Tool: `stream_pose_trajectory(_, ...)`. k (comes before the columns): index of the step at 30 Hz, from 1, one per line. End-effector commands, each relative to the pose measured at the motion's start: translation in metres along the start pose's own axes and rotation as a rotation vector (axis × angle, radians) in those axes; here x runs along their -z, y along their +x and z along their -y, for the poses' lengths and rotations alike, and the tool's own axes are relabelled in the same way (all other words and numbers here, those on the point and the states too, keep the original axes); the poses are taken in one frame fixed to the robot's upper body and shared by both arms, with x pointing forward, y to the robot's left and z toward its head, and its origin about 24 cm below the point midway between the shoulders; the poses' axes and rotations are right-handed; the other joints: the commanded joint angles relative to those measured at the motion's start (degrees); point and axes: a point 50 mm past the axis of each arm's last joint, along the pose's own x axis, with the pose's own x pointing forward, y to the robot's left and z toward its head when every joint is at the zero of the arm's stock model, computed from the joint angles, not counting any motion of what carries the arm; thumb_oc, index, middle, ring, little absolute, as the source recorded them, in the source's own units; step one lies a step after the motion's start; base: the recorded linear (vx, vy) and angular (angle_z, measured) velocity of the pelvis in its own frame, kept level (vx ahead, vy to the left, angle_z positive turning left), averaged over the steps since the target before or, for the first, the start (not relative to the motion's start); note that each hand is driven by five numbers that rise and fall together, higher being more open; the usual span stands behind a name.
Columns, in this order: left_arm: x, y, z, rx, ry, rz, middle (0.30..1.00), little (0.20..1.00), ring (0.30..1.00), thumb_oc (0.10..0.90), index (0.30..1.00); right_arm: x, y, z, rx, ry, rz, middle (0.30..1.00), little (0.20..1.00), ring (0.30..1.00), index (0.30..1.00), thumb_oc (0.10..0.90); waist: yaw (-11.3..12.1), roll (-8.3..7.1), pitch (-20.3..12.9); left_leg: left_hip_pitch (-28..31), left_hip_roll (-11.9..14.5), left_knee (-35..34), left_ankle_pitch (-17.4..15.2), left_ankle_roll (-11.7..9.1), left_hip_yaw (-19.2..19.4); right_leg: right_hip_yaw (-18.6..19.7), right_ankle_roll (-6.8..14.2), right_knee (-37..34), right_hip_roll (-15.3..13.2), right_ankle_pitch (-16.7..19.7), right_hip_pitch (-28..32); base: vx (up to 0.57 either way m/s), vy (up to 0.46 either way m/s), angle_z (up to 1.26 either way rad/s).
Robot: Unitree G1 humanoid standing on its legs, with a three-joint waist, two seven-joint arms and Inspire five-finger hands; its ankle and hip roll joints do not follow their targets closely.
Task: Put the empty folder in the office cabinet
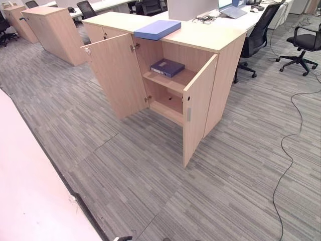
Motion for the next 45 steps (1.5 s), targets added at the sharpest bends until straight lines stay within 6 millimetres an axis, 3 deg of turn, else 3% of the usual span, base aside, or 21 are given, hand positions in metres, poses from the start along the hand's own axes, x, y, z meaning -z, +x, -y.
stream_pose_trajectory(1, -0.006, 0.002, -0.012, -0.022, 0.113, -0.004, 0.9, 0.9, 0.9, 0.8, 0.9, -0.015, 0.0, -0.002, 0.004, -0.145, 0.029, 0.9, 0.9, 0.9, 0.9, 0.8, 0.8, -4.43, -0.2, 0.4, -2.4, -2.7, -4.0, -1.4, -2.6, -1.8, 3.2, 0.4, -2.3, -2.2, 2.5, 0.0, 0.0, 0.0)
stream_pose_trajectory(20, -0.016, 0.002, -0.012, -0.055, 0.11, 0.045, 0.9, 0.9, 0.9, 0.8, 0.9, -0.019, 0.0, 0.002, 0.033, -0.154, 0.046, 0.9, 0.9, 0.9, 0.9, 0.8, 0.4, -3.84, 0.7, 0.7, -2.1, -2.7, -4.0, -1.7, -2.9, -2.5, 2.7, 0.4, -2.1, -2.7, 2.8, 0.0, -0.009, 0.0)
stream_pose_trajectory(28, -0.022, 0.002, -0.013, -0.083, 0.064, 0.067, 0.9, 0.9, 0.9, 0.8, 0.9, -0.028, 0.0, 0.005, 0.056, -0.194, 0.061, 0.9, 0.9, 0.9, 0.9, 0.8, 1.3, -3.43, 2.2, -0.4, -1.5, -2.7, -2.7, -1.8, -3.9, -4.0, 1.9, 1.8, -2.0, -3.6, 1.5, 0.0, -0.055, 0.1)
stream_pose_trajectory(32, -0.031, 0.003, -0.012, -0.09, -0.042, 0.095, 0.9, 0.9, 0.9, 0.8, 0.9, -0.043, 0.0, 0.007, 0.067, -0.229, 0.104, 0.9, 0.9, 0.9, 0.9, 0.8, 2.7, -4.15, 5.5, -10.4, -2.0, 12.3, -5.4, -3.1, -1.2, -5.7, 0.8, 5.1, -3.7, -5.0, -0.8, -0.1, -0.106, 0.21)
stream_pose_trajectory(34, -0.033, 0.002, -0.011, -0.094, -0.146, 0.107, 0.9, 0.9, 0.9, 0.8, 0.9, -0.046, 0.0, 0.012, 0.089, -0.245, 0.102, 0.9, 0.9, 0.9, 0.9, 0.8, 3.3, -3.97, 6.1, -15.2, 1.5, 18.1, -4.4, -3.5, 4.3, -8.3, 0.2, 5.5, -4.3, -6.5, -0.3, -0.01, -0.1, 0.45)
stream_pose_trajectory(35, -0.033, 0.002, -0.011, -0.094, -0.146, 0.107, 0.9, 0.9, 0.9, 0.8, 0.9, -0.046, 0.0, 0.012, 0.089, -0.245, 0.103, 0.9, 0.9, 0.9, 0.9, 0.8, 3.3, -3.95, 6.1, -15.3, 1.5, 18.2, -4.5, -3.5, 4.3, -8.3, 0.2, 5.5, -4.3, -6.5, -0.3, 0.11, -0.048, 0.51)
stream_pose_trajectory(36, -0.029, 0.002, -0.009, -0.094, -0.175, 0.099, 0.9, 0.9, 0.9, 0.8, 0.9, -0.044, 0.0, 0.014, 0.098, -0.244, 0.094, 0.9, 0.9, 0.9, 0.9, 0.8, 3.8, -3.86, 6.2, -15.9, 3.2, 18.3, -4.4, -4.2, 5.7, -8.8, 0.4, 5.2, -4.2, -7.5, 1.2, 0.24, -0.021, 0.76)
stream_pose_trajectory(38, -0.014, 0.001, -0.008, -0.101, -0.23, 0.056, 0.9, 0.9, 0.9, 0.8, 0.9, -0.037, 0.0, 0.016, 0.097, -0.245, 0.077, 0.9, 0.9, 0.9, 0.9, 0.8, 4.9, -3.71, 5.6, -16.1, 5.6, 11.8, 0.6, -5.4, 7.0, -10.2, 1.1, 4.3, -4.3, -7.9, 3.7, 0.27, 0.008, 0.6)
stream_pose_trajectory(39, -0.014, 0.001, -0.008, -0.101, -0.23, 0.056, 0.9, 0.9, 0.9, 0.8, 0.9, -0.037, 0.0, 0.016, 0.097, -0.245, 0.077, 0.9, 0.9, 0.9, 0.9, 0.8, 4.9, -3.72, 5.7, -16.0, 5.6, 11.8, 0.6, -5.4, 7.0, -10.2, 1.1, 4.3, -4.3, -7.9, 3.8, 0.23, 0.087, 0.33)
stream_pose_trajectory(40, -0.006, 0.0, -0.01, -0.112, -0.269, 0.032, 0.9, 0.9, 0.9, 0.8, 0.9, -0.036, 0.0, 0.017, 0.096, -0.251, 0.08, 0.9, 0.9, 0.9, 0.9, 0.8, 5.4, -3.61, 5.6, -16.7, 8.2, 6.1, 2.3, -6.0, 9.2, -11.2, 1.5, 3.8, -4.7, -8.2, 5.1, 0.16, 0.065, 0.28)
stream_pose_trajectory(41, -0.006, 0.0, -0.01, -0.112, -0.269, 0.03, 0.9, 0.9, 0.9, 0.8, 0.9, -0.036, 0.0, 0.017, 0.096, -0.252, 0.079, 0.9, 0.9, 0.9, 0.9, 0.8, 5.4, -3.76, 5.7, -16.1, 8.0, 5.5, 2.4, -6.1, 9.4, -11.1, 1.5, 3.8, -4.8, -8.4, 5.4, 0.28, 0.152, 0.3)
stream_pose_trajectory(42, 0.0, -0.001, -0.01, -0.117, -0.306, 0.01, 0.9, 0.9, 0.9, 0.8, 0.9, -0.034, 0.0, 0.017, 0.096, -0.249, 0.077, 0.9, 0.9, 0.9, 0.9, 0.8, 5.8, -3.38, 5.9, -15.6, 10.7, -1.7, 4.5, -6.6, 11.9, -11.8, 2.2, 3.2, -5.1, -8.4, 6.6, 0.19, 0.117, 0.15)
stream_pose_trajectory(45, 0.01, -0.002, -0.005, -0.111, -0.365, -0.029, 0.9, 0.9, 0.9, 0.8, 0.9, -0.027, 0.0, 0.018, 0.093, -0.233, 0.058, 0.9, 0.9, 0.9, 0.9, 0.8, 5.8, -2.34, 5.6, -15.3, 13.5, -2.7, 4.2, -7.6, 13.8, -12.7, 3.5, 2.2, -5.0, -8.2, 8.3, 0.22, 0.169, 0.02)
